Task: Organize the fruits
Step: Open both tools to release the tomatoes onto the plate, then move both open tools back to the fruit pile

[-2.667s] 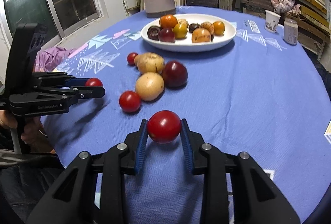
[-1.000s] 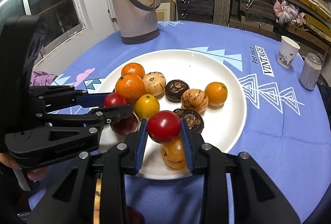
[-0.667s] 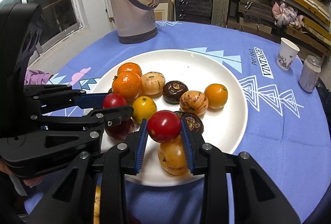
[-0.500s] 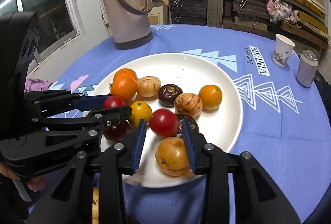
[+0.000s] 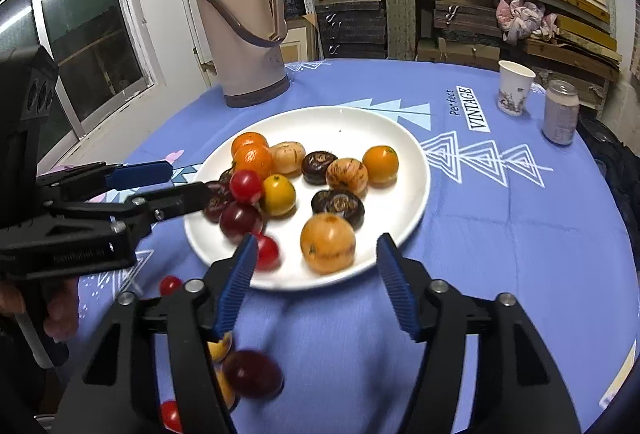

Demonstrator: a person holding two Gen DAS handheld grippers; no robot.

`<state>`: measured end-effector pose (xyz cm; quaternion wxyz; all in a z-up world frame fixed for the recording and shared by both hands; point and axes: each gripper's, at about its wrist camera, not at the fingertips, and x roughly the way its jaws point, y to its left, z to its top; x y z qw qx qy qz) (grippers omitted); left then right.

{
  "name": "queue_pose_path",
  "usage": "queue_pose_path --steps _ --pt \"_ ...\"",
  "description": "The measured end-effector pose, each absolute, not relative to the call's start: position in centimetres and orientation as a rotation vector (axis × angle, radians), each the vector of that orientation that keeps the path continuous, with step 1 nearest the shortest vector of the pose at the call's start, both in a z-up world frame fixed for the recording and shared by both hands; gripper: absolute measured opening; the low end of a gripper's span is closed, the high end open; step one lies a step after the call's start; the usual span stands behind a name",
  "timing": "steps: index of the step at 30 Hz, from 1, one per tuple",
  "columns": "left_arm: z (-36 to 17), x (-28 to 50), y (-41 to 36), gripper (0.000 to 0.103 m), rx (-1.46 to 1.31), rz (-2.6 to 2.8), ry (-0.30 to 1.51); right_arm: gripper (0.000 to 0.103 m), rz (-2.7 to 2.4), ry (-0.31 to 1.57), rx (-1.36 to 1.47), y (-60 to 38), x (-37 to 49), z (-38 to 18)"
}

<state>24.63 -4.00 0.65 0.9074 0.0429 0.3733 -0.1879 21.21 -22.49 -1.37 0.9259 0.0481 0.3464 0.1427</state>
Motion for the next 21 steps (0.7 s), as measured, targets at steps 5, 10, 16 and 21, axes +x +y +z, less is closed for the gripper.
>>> queue_pose_path --steps 5,10,16,21 --pt "0.3 23.1 -2.4 0.068 0.069 -0.364 0.781 0.078 0.276 0.697 0.124 -22.9 18.7 -1.3" --pt "-0.3 21.0 -0.8 0.071 0.064 -0.336 0.793 0.088 0.262 0.692 0.144 -23.1 16.3 -1.5" --pt "-1.1 18.2 1.3 0.071 0.035 -0.319 0.808 0.088 0.282 0.712 0.178 -23.3 13.4 -2.0" --pt "-1.6 16.3 2.0 0.072 0.021 -0.324 0.818 0.088 0.286 0.735 0.188 -23.1 11.6 -2.8"
